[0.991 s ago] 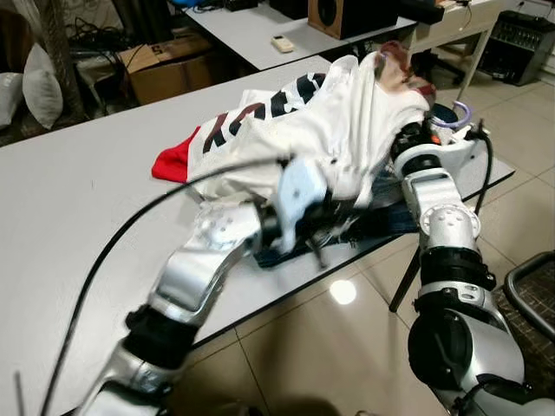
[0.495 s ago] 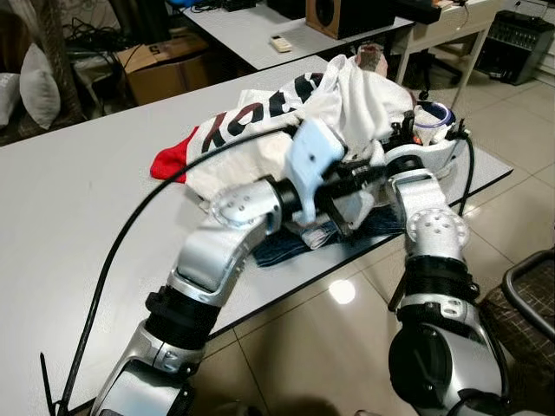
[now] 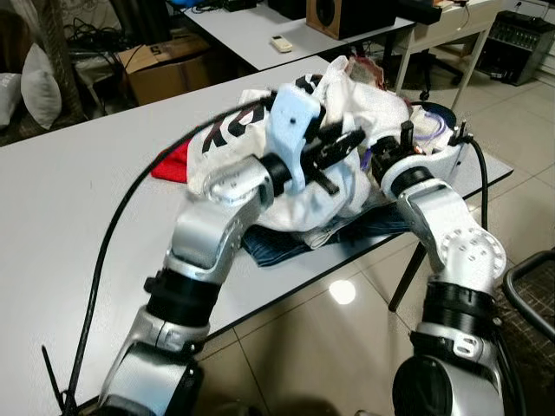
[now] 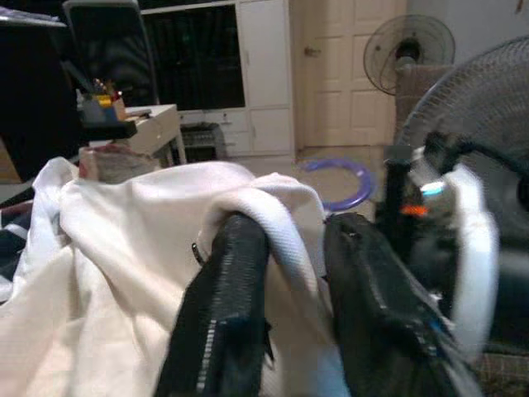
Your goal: Hang hanger
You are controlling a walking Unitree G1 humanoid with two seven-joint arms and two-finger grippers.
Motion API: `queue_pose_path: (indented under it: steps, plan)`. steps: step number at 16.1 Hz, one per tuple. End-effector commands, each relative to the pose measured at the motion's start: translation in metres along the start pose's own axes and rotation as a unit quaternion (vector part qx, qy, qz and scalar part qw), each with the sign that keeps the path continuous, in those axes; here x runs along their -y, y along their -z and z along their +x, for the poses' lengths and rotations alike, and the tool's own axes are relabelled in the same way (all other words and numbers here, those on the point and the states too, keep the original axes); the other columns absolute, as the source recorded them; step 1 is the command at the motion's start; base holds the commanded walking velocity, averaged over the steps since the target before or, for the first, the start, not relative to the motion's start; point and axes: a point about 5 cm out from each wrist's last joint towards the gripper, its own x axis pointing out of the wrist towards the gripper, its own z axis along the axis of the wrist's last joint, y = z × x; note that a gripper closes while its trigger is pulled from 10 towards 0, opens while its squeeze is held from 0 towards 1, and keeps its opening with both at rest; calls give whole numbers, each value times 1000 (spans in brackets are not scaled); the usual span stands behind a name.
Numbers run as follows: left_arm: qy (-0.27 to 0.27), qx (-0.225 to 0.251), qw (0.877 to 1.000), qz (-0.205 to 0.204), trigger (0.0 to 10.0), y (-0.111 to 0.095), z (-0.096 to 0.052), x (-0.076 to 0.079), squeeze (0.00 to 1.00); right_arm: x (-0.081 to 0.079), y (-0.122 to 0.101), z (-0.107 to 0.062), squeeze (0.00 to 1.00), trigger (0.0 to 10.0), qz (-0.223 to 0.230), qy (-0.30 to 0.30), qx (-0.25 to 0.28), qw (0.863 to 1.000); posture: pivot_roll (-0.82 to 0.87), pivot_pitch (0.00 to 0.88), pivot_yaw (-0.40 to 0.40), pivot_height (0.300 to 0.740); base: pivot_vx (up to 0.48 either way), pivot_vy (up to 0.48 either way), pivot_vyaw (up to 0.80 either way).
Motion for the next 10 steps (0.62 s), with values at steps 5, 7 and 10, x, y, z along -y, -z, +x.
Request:
queue_pose_path:
  steps: [5, 7, 10]
  plan:
    - [38, 16, 998, -53, 10000, -18, -3, -6, 0, -16, -7, -17, 0, 10000, -1, -12, -28, 1000, -134, 0, 108, 740, 0, 0, 0]
    - [72, -39, 995, -52, 10000, -13, -10, -6, 1000, -16, -9, -22, 0, 10000, -7, -3, -32, 999, -134, 0, 111, 740, 0, 0, 0]
    - [74, -56, 993, -67, 10000, -11, -19, -13, 1000, -19, -14, -26, 0, 10000, -39, 11, -32, 999, -133, 0, 111, 740, 0, 0, 0]
